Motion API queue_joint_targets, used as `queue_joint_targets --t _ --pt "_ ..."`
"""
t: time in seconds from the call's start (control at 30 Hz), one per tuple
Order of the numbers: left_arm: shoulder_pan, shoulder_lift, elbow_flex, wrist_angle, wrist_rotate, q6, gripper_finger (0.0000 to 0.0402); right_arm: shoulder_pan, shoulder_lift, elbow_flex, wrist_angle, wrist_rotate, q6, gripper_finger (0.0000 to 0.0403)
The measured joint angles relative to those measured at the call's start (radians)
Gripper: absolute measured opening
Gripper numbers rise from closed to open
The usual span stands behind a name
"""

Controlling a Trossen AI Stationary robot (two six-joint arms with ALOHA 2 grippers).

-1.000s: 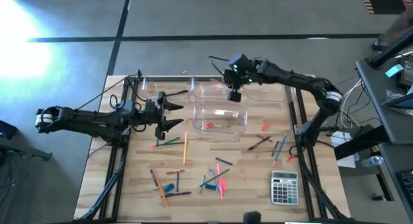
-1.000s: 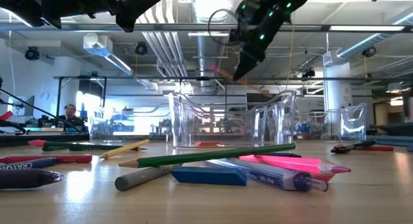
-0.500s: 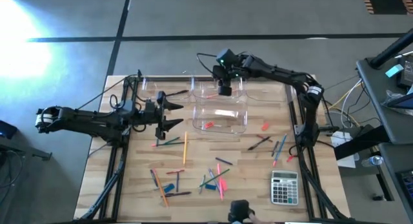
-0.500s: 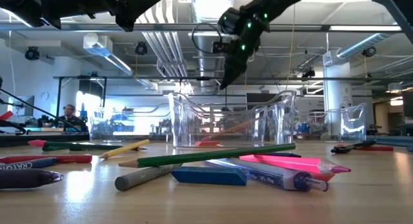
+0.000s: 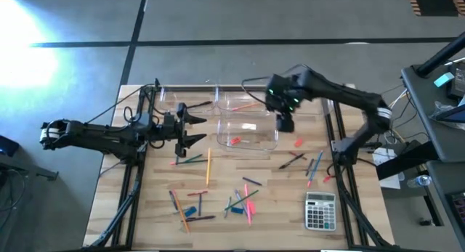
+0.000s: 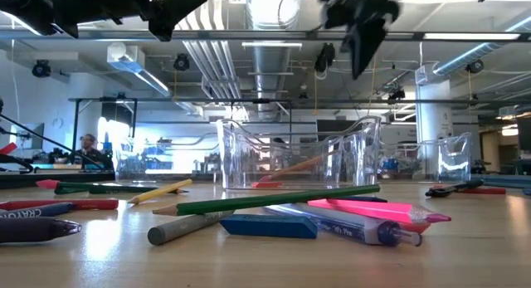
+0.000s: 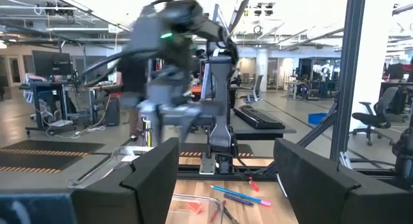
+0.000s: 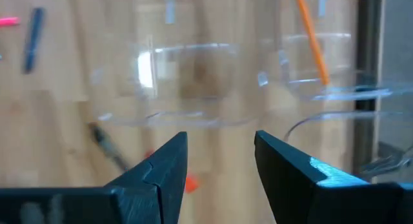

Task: Sort crayons/erasers/pens/pencils in bins
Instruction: Put the blue pencil into the top center transparent bin

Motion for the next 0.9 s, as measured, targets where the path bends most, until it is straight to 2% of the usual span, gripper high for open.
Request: queue_joint_targets --t 0.27,0.47,0.67,0.8,0.9 --pt "0.000 0.000 -0.001 -0.003 0.000 -0.040 0.0239 0.180 -0.293 -0.269 0.031 0.053 0.248 0.0169" --pt "0.000 0.000 -0.002 -0.001 0.000 -0.031 0.0239 0.294 -0.424 -0.485 0.032 0.052 0.407 0.0169" --pt "0.000 0.000 -0.002 0.000 0.001 -0.018 0.0239 0.389 -0.438 -0.666 0.033 -0.016 0.474 0.0169" --pt "0.000 0.000 -0.003 0.000 0.001 -0.019 0.0239 0.451 -0.386 -0.752 0.032 -0.075 0.475 0.0169" --pt "0.000 0.000 -0.003 0.000 0.001 -0.019 0.0239 0.488 -0.329 -0.785 0.030 -0.082 0.497 0.0169"
